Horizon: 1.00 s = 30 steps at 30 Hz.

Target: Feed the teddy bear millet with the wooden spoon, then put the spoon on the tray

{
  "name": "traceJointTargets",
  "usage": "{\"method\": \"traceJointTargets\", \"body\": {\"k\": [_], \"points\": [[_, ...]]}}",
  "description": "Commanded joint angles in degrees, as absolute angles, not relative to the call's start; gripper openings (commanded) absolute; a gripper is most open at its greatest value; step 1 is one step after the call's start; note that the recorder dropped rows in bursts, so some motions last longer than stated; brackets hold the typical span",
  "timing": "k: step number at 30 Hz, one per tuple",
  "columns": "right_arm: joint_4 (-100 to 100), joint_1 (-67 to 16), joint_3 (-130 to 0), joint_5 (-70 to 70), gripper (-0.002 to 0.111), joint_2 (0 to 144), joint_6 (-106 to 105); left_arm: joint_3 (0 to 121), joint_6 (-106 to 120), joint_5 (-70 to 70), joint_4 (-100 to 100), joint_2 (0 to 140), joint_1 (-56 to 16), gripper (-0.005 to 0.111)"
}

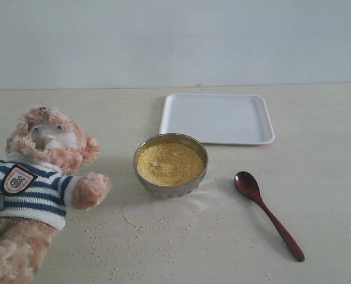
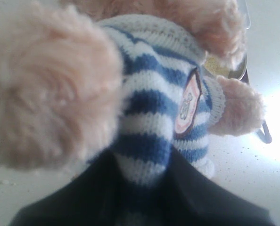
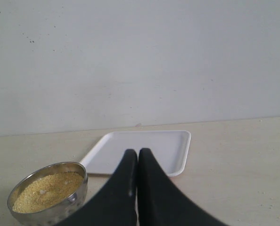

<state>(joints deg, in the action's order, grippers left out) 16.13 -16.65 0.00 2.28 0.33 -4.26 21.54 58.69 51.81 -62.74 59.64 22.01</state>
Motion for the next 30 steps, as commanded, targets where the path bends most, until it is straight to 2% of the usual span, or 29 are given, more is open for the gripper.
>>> {"method": "traceJointTargets", "body": {"k": [1, 6, 11, 16, 24, 30], "points": [[16.15, -16.53, 0.00, 1.47, 0.000, 0.00, -4.49, 21.44, 59.12, 51.99, -63.56, 59.18, 22.15, 0.005], [16.25, -16.53, 0.00, 0.34, 0.000, 0.00, -3.17, 21.44, 59.19, 51.99, -63.56, 59.18, 22.15, 0.005], [17.91, -16.53, 0.00, -2.59, 0.000, 0.00, 11.66, 21.44, 59.19, 51.99, -63.56, 59.18, 22.15, 0.005], [17.91, -16.53, 0.00, -4.26, 0.000, 0.00, 17.72, 21.44, 59.19, 51.99, -63.56, 59.18, 22.15, 0.005], [17.28, -16.53, -8.59, 13.64, 0.000, 1.43, 9.78, 21.44, 59.19, 51.99, -63.56, 59.18, 22.15, 0.005], [17.86, -16.53, -19.14, 27.32, 0.000, 14.81, -0.46, 21.44, 59.19, 51.99, -63.56, 59.18, 22.15, 0.005]]}}
